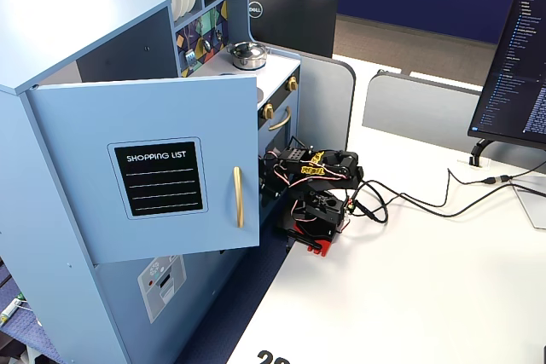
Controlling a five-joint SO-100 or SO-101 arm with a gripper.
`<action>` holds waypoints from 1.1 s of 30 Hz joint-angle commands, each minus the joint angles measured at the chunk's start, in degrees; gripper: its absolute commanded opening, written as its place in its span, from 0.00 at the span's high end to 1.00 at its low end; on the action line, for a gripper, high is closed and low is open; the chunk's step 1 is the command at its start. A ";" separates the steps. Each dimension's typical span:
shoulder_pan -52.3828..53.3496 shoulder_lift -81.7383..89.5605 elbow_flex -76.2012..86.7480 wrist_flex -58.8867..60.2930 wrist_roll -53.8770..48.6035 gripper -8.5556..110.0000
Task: Pick up the green pineapple from the left cabinet and place it in the gray recipient
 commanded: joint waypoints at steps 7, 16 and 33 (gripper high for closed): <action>-2.46 15.03 -0.18 22.94 5.01 0.93; -0.79 26.46 -0.18 38.14 3.87 0.93; -0.88 26.54 -0.18 38.41 5.71 0.90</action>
